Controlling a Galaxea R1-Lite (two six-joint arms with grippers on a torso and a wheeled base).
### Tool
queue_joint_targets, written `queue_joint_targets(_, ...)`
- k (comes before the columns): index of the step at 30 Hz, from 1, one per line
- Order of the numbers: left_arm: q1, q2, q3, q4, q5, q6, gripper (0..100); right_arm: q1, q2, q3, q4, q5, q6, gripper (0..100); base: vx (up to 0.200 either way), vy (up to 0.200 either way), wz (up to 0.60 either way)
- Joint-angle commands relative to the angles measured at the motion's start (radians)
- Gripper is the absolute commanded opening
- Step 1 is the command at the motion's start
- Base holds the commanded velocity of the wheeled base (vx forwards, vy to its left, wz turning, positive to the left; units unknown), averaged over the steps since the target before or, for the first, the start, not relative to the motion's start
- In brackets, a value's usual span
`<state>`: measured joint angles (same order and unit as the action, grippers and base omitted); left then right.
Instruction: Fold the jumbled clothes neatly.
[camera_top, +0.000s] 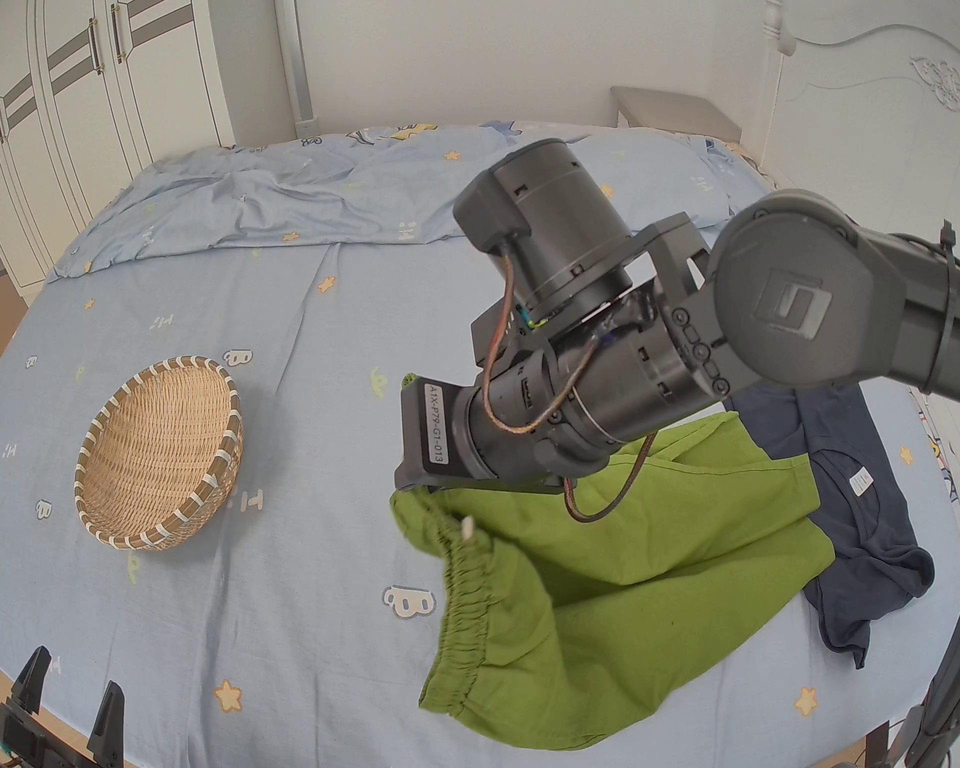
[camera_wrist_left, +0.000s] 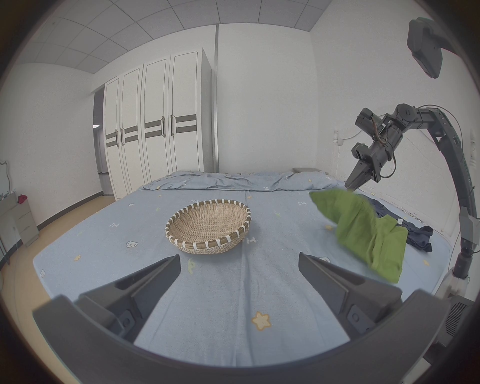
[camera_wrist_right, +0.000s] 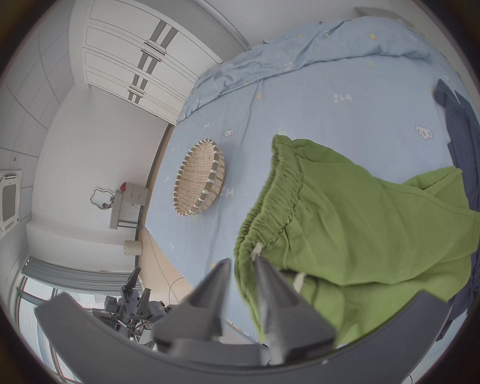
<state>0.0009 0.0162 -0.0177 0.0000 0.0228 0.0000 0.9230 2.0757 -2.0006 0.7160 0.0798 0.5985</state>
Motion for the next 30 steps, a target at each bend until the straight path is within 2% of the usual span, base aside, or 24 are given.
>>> queue_joint_targets(1, 0.001, -0.005, 0.018, 0.000, 0.000, 0.000, 100, -0.003, 0.027, 0.001, 0.000, -0.002, 0.001, 100, 0.000, 0.000, 0.00)
queue_joint_targets(7, 0.001, -0.005, 0.018, 0.000, 0.000, 0.000, 100, -0.004, 0.030, 0.001, 0.005, -0.003, -0.008, 100, 0.000, 0.000, 0.00)
queue_joint_targets(11, 0.001, -0.005, 0.018, 0.000, -0.003, 0.005, 100, -0.053, 0.018, 0.001, 0.022, 0.002, -0.005, 100, 0.000, 0.000, 0.00)
queue_joint_targets(13, 0.001, -0.005, 0.018, 0.000, -0.004, 0.006, 100, -0.127, -0.075, 0.002, 0.031, 0.009, -0.005, 100, 0.000, 0.000, 0.00)
queue_joint_targets(15, 0.002, -0.005, 0.018, 0.000, -0.007, 0.012, 100, -0.193, -0.175, 0.117, 0.016, 0.037, -0.009, 100, 0.000, 0.000, 0.00)
queue_joint_targets(19, 0.004, -0.007, 0.013, -0.002, -0.018, 0.052, 100, -0.348, -0.345, 0.396, -0.098, 0.156, -0.040, 100, 0.000, 0.000, 0.00)
queue_joint_targets(20, 0.004, -0.007, 0.013, -0.002, -0.018, 0.052, 100, -0.348, -0.345, 0.396, -0.098, 0.156, -0.040, 100, 0.000, 0.000, 0.00)
queue_joint_targets(21, 0.005, -0.007, 0.015, -0.006, -0.018, 0.084, 100, -0.418, -0.431, 0.539, -0.185, 0.204, -0.060, 100, 0.000, 0.000, 0.00)
queue_joint_targets(22, 0.004, -0.007, 0.016, -0.012, -0.020, 0.087, 100, -0.449, -0.470, 0.609, -0.237, 0.224, -0.066, 100, 0.000, 0.000, 0.00)
queue_joint_targets(23, 0.004, -0.007, 0.016, -0.012, -0.020, 0.087, 100, -0.449, -0.470, 0.609, -0.237, 0.224, -0.066, 100, 0.000, 0.000, 0.00)
queue_joint_targets(24, 0.005, -0.007, 0.018, -0.025, -0.017, 0.086, 100, -0.510, -0.536, 0.743, -0.343, 0.255, -0.072, 100, 0.000, 0.000, 0.00)
queue_joint_targets(25, 0.005, -0.007, 0.018, -0.028, -0.017, 0.086, 100, -0.518, -0.545, 0.760, -0.357, 0.259, -0.074, 100, 0.000, 0.000, 0.00)
queue_joint_targets(27, -0.009, 0.057, -0.232, -0.106, -0.010, -0.034, 100, -0.569, -0.603, 0.881, -0.477, 0.285, -0.083, 100, 0.000, 0.000, 0.00)
queue_joint_targets(29, -0.087, 0.271, -0.518, -0.048, -0.017, -0.259, 100, -0.598, -0.620, 0.941, -0.543, 0.296, -0.098, 100, 0.000, 0.000, 0.00)
queue_joint_targets(30, -0.128, 0.347, -0.605, 0.023, -0.024, -0.308, 100, -0.610, -0.623, 0.959, -0.566, 0.301, -0.103, 100, 0.000, 0.000, 0.00)
